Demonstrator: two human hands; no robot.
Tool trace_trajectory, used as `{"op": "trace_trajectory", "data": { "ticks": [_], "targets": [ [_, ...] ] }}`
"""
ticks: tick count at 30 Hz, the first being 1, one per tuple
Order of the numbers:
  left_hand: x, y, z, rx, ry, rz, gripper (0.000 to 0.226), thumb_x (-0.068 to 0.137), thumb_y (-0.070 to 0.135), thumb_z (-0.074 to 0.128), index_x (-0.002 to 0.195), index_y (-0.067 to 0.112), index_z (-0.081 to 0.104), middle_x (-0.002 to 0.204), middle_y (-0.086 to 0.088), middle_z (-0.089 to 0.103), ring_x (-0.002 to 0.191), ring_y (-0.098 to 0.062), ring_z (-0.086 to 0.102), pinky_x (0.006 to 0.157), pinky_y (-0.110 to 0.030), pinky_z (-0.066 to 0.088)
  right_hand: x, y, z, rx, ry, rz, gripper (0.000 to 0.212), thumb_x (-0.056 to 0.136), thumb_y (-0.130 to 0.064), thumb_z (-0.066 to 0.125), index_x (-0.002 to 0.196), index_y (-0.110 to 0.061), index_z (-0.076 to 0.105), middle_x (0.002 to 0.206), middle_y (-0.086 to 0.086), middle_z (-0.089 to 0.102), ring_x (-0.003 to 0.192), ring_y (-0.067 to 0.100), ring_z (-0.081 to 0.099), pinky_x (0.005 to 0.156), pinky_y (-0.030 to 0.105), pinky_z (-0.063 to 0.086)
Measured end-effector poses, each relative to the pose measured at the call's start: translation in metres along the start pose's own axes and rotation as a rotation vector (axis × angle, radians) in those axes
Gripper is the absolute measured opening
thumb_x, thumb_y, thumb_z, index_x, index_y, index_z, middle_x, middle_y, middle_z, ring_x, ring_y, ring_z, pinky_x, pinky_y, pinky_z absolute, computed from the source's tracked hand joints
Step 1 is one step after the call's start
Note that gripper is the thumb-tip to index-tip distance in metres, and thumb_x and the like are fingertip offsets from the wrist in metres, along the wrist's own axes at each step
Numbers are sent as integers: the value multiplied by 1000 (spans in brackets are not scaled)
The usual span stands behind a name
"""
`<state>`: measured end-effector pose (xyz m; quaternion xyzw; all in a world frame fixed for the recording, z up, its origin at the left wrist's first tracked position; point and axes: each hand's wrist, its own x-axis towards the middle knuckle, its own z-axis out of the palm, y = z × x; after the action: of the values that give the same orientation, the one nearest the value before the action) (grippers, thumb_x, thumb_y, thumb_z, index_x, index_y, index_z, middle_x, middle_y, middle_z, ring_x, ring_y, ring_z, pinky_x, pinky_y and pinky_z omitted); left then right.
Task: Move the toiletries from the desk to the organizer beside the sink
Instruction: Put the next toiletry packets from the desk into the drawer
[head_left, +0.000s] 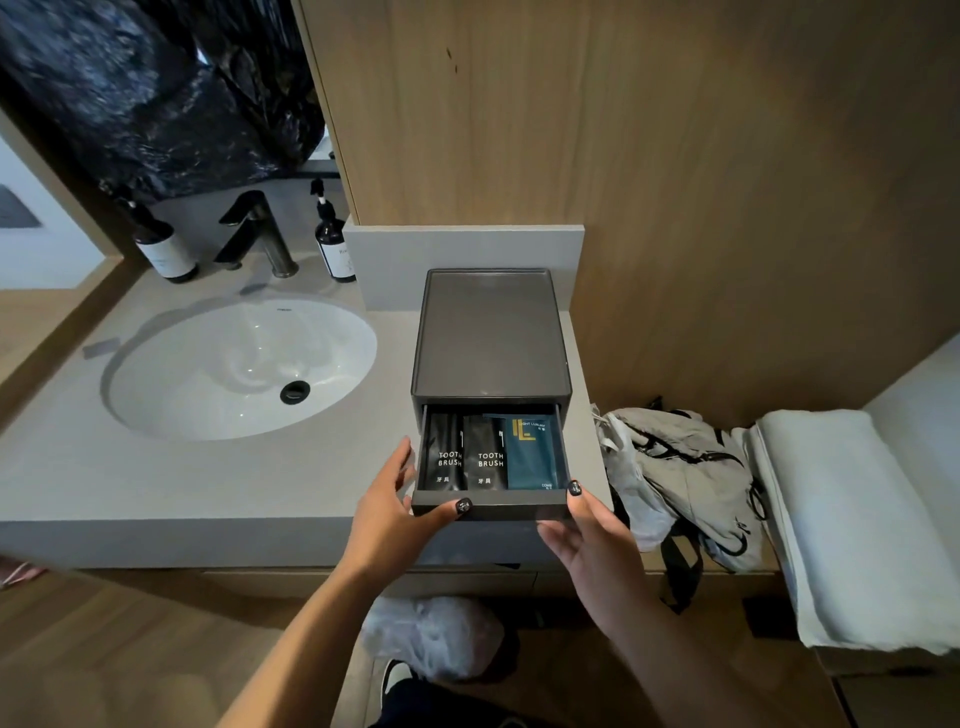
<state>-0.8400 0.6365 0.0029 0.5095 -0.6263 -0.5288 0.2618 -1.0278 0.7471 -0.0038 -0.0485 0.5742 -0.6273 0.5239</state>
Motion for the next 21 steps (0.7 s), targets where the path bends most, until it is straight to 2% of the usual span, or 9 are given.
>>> {"op": "trace_trajectory", "data": {
  "ticks": [4, 8, 11, 13, 14, 18, 21],
  "targets": [
    [13, 3, -4, 54, 22, 21, 112, 67, 17, 86, 153, 21, 14, 157, -2, 25, 143, -14, 26, 115, -38, 29, 7, -3, 13, 76, 100, 7, 11, 96, -19, 54, 104, -19, 61, 106, 21, 69, 100, 31, 66, 90, 41, 55],
    [28, 8, -6, 259, 71, 141, 114, 67, 25, 86, 152, 12, 11, 159, -6, 18, 146, -19, 19, 118, -40, 25, 21, -8, 26, 98, 236, 10, 24, 93, -16, 59, 116, -11, 61, 104, 18, 69, 91, 27, 69, 87, 41, 56],
    [41, 18, -8, 381, 92, 237, 110, 69, 25, 85, 151, 7, 14, 159, -8, 15, 148, -17, 7, 116, -24, 10, 32, -13, 38, 29, 390, 38, 22, 89, -23, 65, 105, -8, 63, 93, 15, 70, 87, 26, 71, 75, 33, 60],
    [51, 24, -9, 443, 87, 288, 108, 69, 26, 84, 151, 7, 16, 160, -11, 12, 148, -17, 3, 113, -19, 7, 40, -20, 45, 38, 441, 66, 25, 87, -27, 67, 93, -3, 63, 85, 14, 70, 81, 26, 72, 71, 32, 59],
    [56, 26, -10, 480, 81, 311, 107, 70, 27, 84, 151, 7, 17, 160, -13, 10, 148, -18, 4, 114, -21, 9, 44, -24, 48, 64, 425, 89, 26, 88, -27, 67, 92, -1, 62, 87, 14, 69, 82, 27, 72, 73, 33, 59],
    [77, 29, -7, 563, 70, 395, 96, 74, 24, 81, 149, 3, 25, 158, -17, 15, 147, -27, 15, 118, -32, 17, 50, -41, 60, 187, 332, 148, 32, 96, -25, 56, 110, 4, 58, 111, 21, 64, 100, 29, 68, 82, 35, 57],
    [85, 34, -4, 575, 38, 406, 90, 79, 22, 77, 150, 6, 24, 159, -16, 14, 148, -27, 14, 117, -29, 15, 52, -47, 67, 228, 280, 170, 30, 99, -28, 49, 111, -2, 57, 125, 20, 61, 111, 27, 63, 87, 36, 53]
  ]
}}
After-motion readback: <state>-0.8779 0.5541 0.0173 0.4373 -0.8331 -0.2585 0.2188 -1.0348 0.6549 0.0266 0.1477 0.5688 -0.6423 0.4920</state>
